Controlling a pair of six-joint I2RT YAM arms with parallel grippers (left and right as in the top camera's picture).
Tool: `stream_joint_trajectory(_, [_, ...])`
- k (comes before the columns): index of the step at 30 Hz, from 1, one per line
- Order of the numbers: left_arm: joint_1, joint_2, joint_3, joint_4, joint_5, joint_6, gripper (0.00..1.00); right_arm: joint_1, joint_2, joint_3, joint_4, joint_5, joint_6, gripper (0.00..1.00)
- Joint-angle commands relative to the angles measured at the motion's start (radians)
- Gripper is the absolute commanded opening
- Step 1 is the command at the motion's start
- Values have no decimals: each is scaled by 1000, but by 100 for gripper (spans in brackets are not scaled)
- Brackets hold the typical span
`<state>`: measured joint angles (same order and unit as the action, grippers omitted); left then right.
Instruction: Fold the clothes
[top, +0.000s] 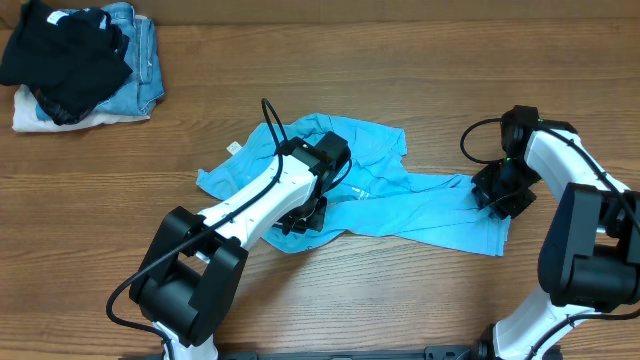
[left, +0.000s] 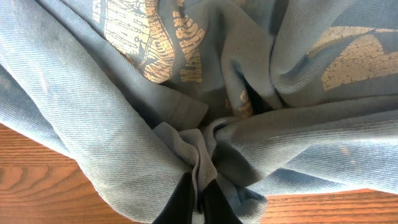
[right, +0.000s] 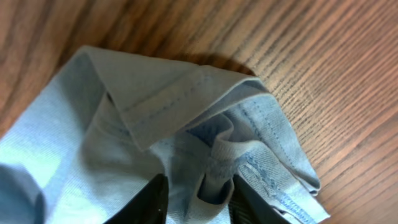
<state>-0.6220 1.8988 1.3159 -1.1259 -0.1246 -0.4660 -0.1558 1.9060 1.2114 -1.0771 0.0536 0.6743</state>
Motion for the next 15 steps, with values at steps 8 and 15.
stream_joint_trajectory(8, [1,3,24,0,-6,-14,4,-2,-29,55,-40,-3,11,5])
stream_joint_trajectory(15, [6,3,114,-99,-6,-14,4,-2,-70,173,-163,-2,39,4])
